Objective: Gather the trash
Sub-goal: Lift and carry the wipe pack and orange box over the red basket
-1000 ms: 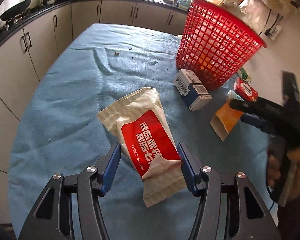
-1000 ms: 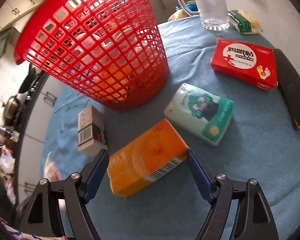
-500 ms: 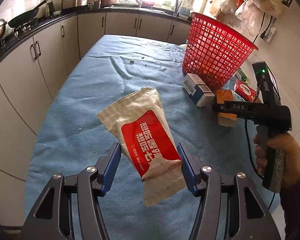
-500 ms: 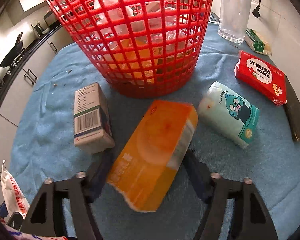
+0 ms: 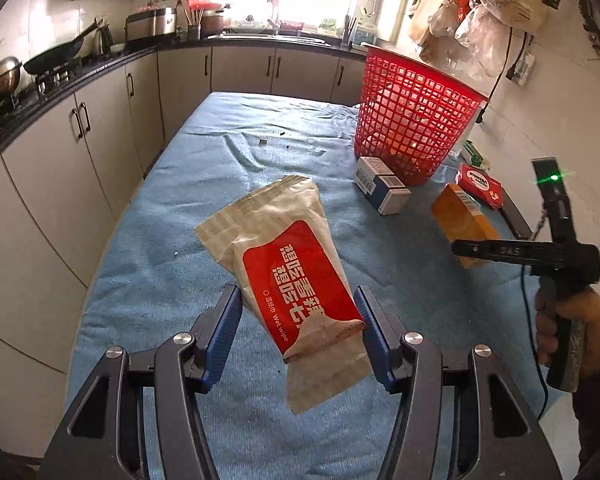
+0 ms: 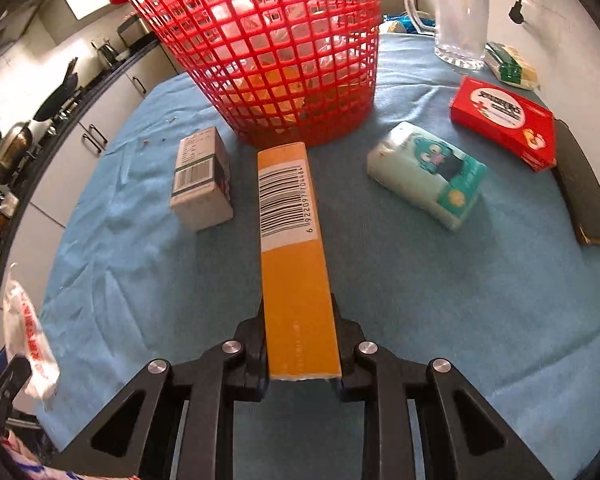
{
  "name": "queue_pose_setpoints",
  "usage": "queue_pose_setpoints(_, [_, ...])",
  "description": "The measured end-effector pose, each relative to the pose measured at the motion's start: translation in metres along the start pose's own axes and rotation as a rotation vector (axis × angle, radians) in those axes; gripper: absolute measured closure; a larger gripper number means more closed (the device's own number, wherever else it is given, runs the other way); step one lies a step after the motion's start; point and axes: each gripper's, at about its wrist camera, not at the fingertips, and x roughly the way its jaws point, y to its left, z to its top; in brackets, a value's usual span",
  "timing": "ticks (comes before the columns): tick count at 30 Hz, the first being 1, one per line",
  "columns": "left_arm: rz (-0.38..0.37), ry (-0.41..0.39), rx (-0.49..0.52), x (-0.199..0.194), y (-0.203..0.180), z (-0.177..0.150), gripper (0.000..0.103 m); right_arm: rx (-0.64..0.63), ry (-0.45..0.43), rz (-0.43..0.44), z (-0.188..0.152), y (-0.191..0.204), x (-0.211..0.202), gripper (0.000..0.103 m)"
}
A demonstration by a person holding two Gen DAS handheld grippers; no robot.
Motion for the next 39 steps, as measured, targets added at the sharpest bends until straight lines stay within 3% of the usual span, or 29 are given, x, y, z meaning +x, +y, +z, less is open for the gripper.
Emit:
queue_pose_setpoints(7, [0.044, -0.051, 0.063, -0.021, -0.023, -0.003, 0.046, -0.034, -0.052, 0.058, -0.024, -0.006, -0.039, 0.079])
queue_pose_setpoints(18, [0.185, -0.147, 0.193, -0.048, -0.064, -0.005, 0.046, -0.121, -0.184, 0.073, -0.054, -0.003, -0.099, 0.079])
queue_pose_setpoints(28, [0.212, -0.152, 0.208, -0.050, -0.073, 0.000, 0.046, -0.172, -0.255, 0.077, -0.065, -0.002, -0.125, 0.079])
queue_pose_setpoints(39, [0.228, -0.158, 0.226, -0.050, -0.080, 0.010, 0.046, -0.142, -0.279, 0.103, -0.061, -0.020, -0.132, 0.079])
